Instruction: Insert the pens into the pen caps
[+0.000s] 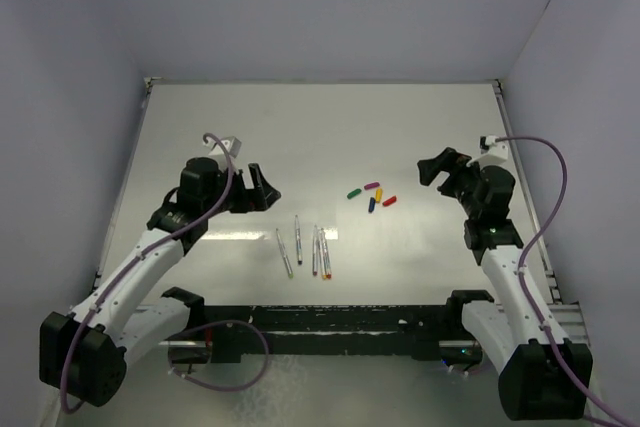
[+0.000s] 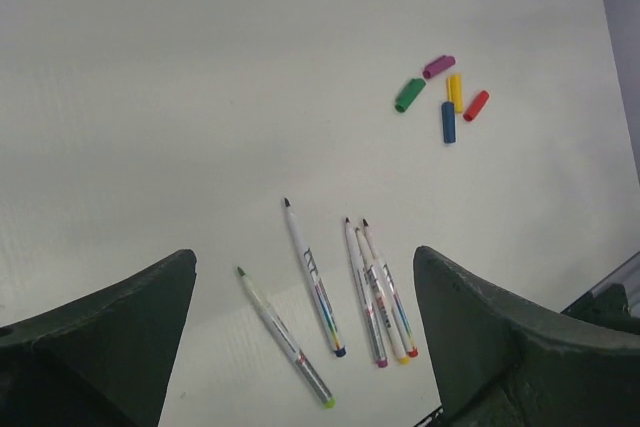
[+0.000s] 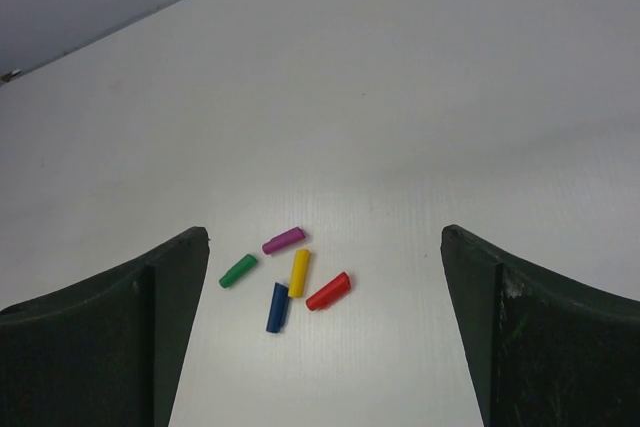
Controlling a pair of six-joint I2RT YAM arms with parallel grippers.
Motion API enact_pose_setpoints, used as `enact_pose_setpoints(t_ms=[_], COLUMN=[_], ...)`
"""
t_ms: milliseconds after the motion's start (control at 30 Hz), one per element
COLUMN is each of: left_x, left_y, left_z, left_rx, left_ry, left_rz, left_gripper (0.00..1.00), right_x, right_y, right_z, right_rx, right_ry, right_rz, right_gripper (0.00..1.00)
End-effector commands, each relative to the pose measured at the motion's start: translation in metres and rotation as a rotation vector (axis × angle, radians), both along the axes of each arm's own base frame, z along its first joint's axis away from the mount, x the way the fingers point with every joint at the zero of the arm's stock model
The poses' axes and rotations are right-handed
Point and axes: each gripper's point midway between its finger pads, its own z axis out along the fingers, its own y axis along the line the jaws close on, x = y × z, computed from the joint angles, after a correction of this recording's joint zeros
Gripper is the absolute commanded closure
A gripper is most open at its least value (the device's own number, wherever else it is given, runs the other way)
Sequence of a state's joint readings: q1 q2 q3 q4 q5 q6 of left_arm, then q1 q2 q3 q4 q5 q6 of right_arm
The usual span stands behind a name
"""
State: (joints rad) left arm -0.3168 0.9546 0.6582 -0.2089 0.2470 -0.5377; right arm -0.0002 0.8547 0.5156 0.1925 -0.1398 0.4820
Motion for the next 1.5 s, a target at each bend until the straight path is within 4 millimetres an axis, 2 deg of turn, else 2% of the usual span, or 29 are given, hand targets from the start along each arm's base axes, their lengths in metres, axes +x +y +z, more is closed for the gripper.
enact_pose_setpoints(t_ms=[0, 33, 67, 133, 167, 267, 400, 433, 500, 533, 633, 800, 933, 1067, 1233, 1467], left_x=[-0.014, -0.019, -0.023, -0.034, -0.039, -0.055, -0.072, -0.074, -0.079, -0.08, -0.085, -0.093, -0.097, -0.092, -0.082, -0.073], left_y=[-0.007, -0.006, -0.005, -0.005, -0.006, -0.005, -0.002, -0.002, -0.003, -0.005, -0.011, -0.03, -0.052, -0.057, -0.054, -0.059], left_z=[0.011, 0.009, 0.008, 0.003, 0.002, -0.008, -0.028, -0.033, -0.04, -0.043, -0.051, -0.064, -0.074, -0.083, -0.09, -0.112], left_rx=[0.031, 0.037, 0.039, 0.035, 0.031, 0.033, 0.073, 0.087, 0.104, 0.111, 0.138, 0.176, 0.241, 0.302, 0.338, 0.387], left_ry=[0.02, 0.042, 0.061, 0.101, 0.115, 0.17, 0.258, 0.281, 0.315, 0.33, 0.361, 0.403, 0.414, 0.425, 0.409, 0.425], left_rz=[-0.024, -0.015, -0.007, -0.001, -0.002, 0.0, -0.004, -0.005, -0.009, -0.009, -0.001, -0.007, -0.036, -0.03, 0.009, 0.011], left_gripper=[0.12, 0.15, 0.25, 0.54, 0.61, 0.72, 1.0, 1.0, 0.91, 0.89, 0.89, 0.78, 0.64, 0.52, 0.47, 0.46], right_x=[0.0, 0.0, 0.0, 0.0, 0.0, 0.003, 0.007, 0.008, 0.009, 0.009, 0.011, 0.017, 0.017, 0.013, 0.006, 0.007], right_y=[-0.01, -0.011, -0.012, -0.014, -0.014, -0.015, -0.014, -0.014, -0.013, -0.011, -0.006, -0.005, -0.008, -0.007, -0.003, -0.001], right_z=[0.013, 0.013, 0.013, 0.012, 0.012, 0.016, 0.023, 0.023, 0.022, 0.021, 0.023, 0.029, 0.027, 0.024, 0.016, 0.018], right_rx=[0.007, 0.007, 0.007, 0.003, 0.002, 0.0, 0.005, 0.006, 0.021, 0.031, 0.054, 0.043, 0.027, 0.014, 0.01, 0.01], right_ry=[-0.045, -0.048, -0.049, -0.042, -0.04, -0.057, -0.083, -0.085, -0.07, -0.061, -0.065, -0.093, -0.08, -0.073, -0.044, -0.048], right_rz=[-0.066, -0.074, -0.079, -0.09, -0.092, -0.094, -0.09, -0.092, -0.092, -0.084, -0.063, -0.052, -0.06, -0.048, -0.026, -0.01], right_gripper=[0.0, 0.0, 0.0, 0.0, 0.0, 0.0, 0.0, 0.0, 0.0, 0.0, 0.0, 0.0, 0.0, 0.0, 0.0, 0.0])
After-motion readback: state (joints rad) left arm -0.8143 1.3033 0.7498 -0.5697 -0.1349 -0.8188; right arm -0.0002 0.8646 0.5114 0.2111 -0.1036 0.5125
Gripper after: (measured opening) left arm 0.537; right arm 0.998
